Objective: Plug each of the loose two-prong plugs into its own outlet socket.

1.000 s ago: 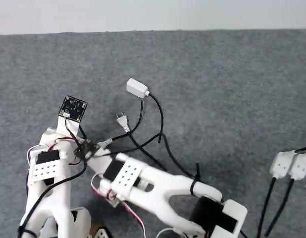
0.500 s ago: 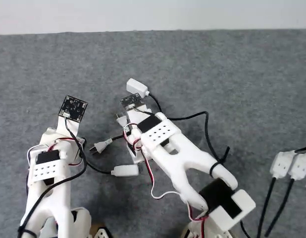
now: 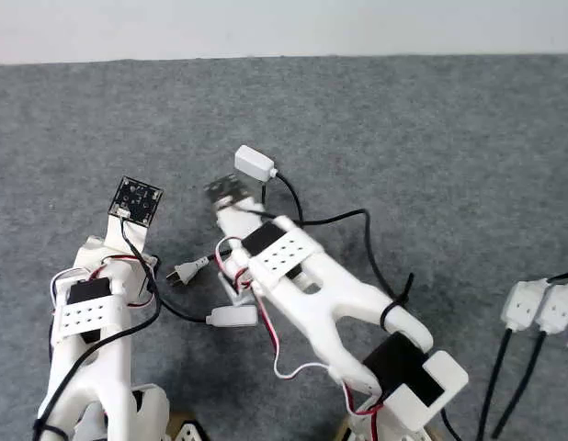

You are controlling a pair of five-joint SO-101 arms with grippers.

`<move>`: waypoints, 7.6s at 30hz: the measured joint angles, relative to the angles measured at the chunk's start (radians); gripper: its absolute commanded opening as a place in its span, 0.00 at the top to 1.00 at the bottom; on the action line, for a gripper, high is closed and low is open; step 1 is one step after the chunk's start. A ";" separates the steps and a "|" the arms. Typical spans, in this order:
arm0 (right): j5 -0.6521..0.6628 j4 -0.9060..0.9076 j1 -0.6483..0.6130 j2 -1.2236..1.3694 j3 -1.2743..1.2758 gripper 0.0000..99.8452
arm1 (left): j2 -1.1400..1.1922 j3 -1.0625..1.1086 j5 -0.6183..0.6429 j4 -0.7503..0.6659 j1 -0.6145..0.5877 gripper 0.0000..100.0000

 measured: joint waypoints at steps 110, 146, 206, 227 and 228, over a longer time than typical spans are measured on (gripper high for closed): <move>0.150 0.514 0.924 0.267 -0.976 0.88 | 0.000 0.000 0.000 0.000 0.000 0.80; -0.230 0.009 0.784 0.051 0.107 0.90 | 0.000 0.000 -0.028 0.000 0.000 0.80; -0.044 -0.044 0.789 0.086 0.106 0.99 | -0.012 -0.221 -1.031 0.802 0.578 0.80; -0.044 -0.044 0.789 0.086 0.106 0.99 | -0.012 -0.015 -0.783 0.483 0.683 0.80; -0.044 -0.044 0.789 0.086 0.106 0.99 | -0.012 -0.015 -0.778 0.477 0.681 0.80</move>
